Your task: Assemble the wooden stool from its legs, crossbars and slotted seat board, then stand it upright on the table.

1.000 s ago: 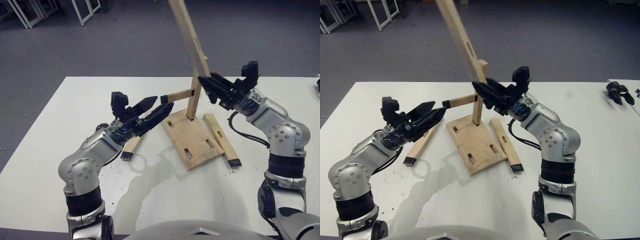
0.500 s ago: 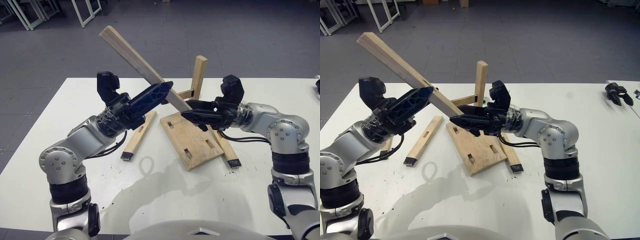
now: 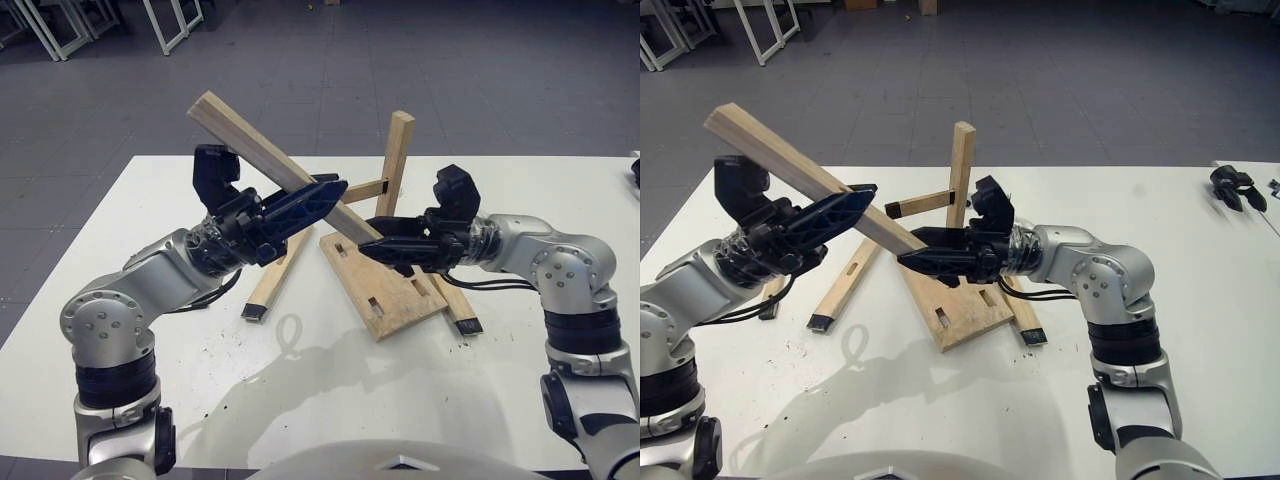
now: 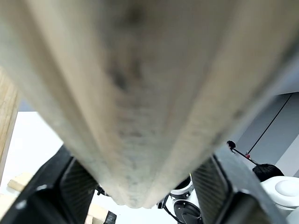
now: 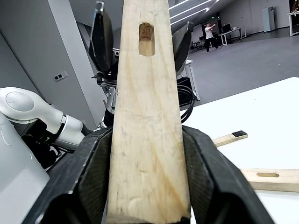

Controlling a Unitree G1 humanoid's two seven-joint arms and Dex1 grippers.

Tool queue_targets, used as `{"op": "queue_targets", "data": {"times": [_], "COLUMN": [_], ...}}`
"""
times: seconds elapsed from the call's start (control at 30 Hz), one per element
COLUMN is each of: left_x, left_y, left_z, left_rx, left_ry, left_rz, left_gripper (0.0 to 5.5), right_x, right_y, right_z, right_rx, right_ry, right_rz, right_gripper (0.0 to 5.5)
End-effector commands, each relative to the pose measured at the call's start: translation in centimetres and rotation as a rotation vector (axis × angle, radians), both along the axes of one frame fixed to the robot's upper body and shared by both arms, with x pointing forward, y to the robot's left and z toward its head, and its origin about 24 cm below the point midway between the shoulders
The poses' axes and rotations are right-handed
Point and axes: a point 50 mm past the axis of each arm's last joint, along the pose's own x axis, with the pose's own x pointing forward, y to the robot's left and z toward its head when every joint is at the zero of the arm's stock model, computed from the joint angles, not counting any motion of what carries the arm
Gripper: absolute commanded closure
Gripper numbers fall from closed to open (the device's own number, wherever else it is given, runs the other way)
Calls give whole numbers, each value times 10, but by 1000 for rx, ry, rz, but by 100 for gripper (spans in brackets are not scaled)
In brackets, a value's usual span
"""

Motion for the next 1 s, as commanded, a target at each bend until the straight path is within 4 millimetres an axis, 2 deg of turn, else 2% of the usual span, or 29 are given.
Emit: {"op": "queue_targets", "data": {"times": [0.03, 0.2, 0.23, 0.33, 0.43, 0.47, 0.57, 0.67, 0.83, 1.0], "left_x": [-1, 5, 5, 6, 13, 16, 26, 38, 49, 55], "left_y": [2, 8, 8, 13, 24, 28, 35, 31, 23, 27], "left_z": [-5, -7, -7, -5, -8, -10, -28, -50, -74, -81], "left_rx": [21, 3, -9, -27, 54, 105, 282, 399, 495, 512], "left_ry": [33, 57, 59, 57, 23, 1, -50, -111, -220, -242], "left_rz": [-15, 30, 32, 43, 118, 156, 275, 338, 394, 421], "left_gripper": [333, 337, 337, 343, 343, 343, 344, 344, 344, 344], "right_x": [2, 1, 0, -3, 0, 3, 21, 33, 36, 34], "right_y": [-4, -5, -5, -10, -29, -37, -53, -61, -68, -72], "right_z": [0, -1, -2, -7, -27, -35, -56, -72, -96, -106], "right_rx": [-31, -40, -50, -100, -287, -363, -573, -708, -889, -976], "right_ry": [-15, -16, -19, -28, -86, -115, -225, -300, -386, -428], "right_rz": [-35, -20, -17, -8, -83, -124, -301, -416, -435, -415], "right_gripper": [343, 343, 306, 258, 208, 208, 208, 208, 208, 208]}}
